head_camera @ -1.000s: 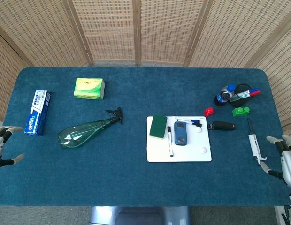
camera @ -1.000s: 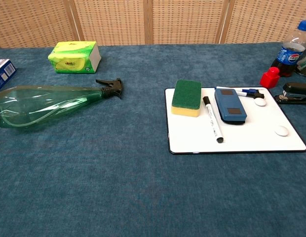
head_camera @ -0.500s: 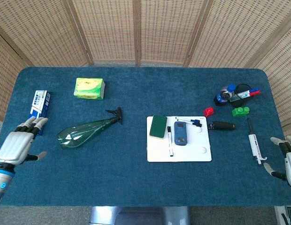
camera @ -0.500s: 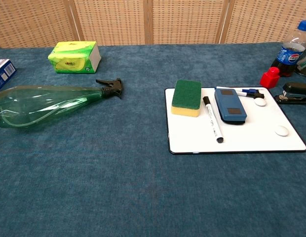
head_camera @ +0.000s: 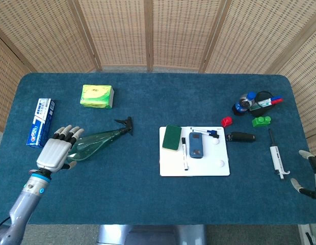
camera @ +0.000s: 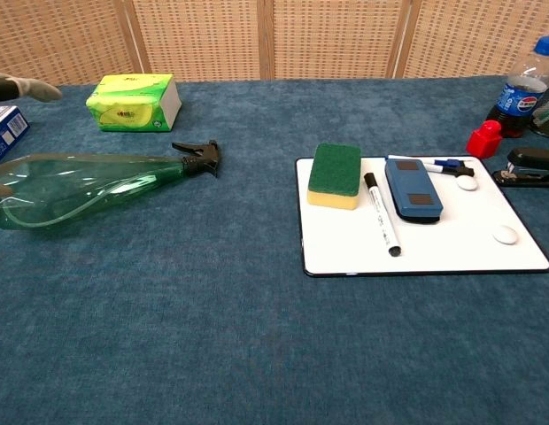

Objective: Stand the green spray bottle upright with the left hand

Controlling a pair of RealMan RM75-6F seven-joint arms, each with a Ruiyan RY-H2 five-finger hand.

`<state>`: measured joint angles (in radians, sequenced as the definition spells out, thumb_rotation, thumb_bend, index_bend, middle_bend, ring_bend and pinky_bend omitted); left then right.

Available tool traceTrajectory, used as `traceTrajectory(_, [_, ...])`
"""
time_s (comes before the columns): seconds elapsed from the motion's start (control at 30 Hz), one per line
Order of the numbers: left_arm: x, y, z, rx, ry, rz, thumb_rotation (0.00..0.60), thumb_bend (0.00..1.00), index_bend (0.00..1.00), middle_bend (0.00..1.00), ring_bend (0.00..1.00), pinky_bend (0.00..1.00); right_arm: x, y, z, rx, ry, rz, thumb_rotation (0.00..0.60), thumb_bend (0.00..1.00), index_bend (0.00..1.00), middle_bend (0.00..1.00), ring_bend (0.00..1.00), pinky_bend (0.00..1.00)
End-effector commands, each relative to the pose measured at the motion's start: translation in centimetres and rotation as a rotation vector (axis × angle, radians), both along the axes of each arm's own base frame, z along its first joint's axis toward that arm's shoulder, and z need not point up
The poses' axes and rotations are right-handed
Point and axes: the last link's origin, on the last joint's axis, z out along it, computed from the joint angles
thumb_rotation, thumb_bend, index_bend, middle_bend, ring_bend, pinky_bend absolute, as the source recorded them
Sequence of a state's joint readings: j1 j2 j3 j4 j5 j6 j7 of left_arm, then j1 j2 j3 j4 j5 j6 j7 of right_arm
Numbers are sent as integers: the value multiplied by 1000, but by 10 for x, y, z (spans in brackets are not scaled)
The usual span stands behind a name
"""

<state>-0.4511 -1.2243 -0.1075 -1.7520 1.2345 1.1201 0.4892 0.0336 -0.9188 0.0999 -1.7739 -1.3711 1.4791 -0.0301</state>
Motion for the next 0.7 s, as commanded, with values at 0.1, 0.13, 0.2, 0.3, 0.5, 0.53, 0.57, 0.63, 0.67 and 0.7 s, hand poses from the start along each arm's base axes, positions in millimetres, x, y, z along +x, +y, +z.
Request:
traceTrajectory(0.1, [4,8,-15,-18,17,-31,600,236,0,0,0,144,-1,3,2,-6,-4,-5,600,267,218,310,120,164])
traceTrajectory(0.13, [5,8,-19,-29,16,-37,600,237,0,0,0,145,-1,4,3,-7,-5,-6,600,267,218,309,120,164])
traceTrajectory(0.2, [6,9,-25,-41,19,-50,600,236,0,0,0,145,-1,6,4,-8,-7,-8,600,268,218,309,120,164])
traceTrajectory(0.3, [5,10,-31,-43,34,-67,600,236,0,0,0,145,-1,6,3,-8,-12,-9,600,269,218,309,120,164])
traceTrajectory(0.5, [0,18,-37,-20,114,-112,600,236,0,0,0,124,0,5,2,0,-21,-5,600,270,219,307,120,164])
traceTrajectory(0.53, [-1,20,-38,-18,119,-115,600,236,0,0,0,121,0,5,2,1,-21,-4,600,271,219,307,120,164])
traceTrajectory(0.57, [-3,22,-39,-18,129,-117,600,236,0,0,0,119,1,4,2,2,-23,-4,600,270,219,307,120,164])
traceTrajectory(0.63, [-6,28,-39,-13,150,-124,600,236,0,0,0,114,1,4,1,5,-24,-2,600,272,218,307,120,164])
traceTrajectory(0.67, [-7,31,-39,-5,160,-127,600,236,0,0,0,113,1,3,1,5,-24,-1,600,271,218,307,120,164])
traceTrajectory(0.7, [-8,34,-39,-1,162,-128,600,236,0,0,0,113,1,4,1,6,-25,-1,600,272,218,307,120,164])
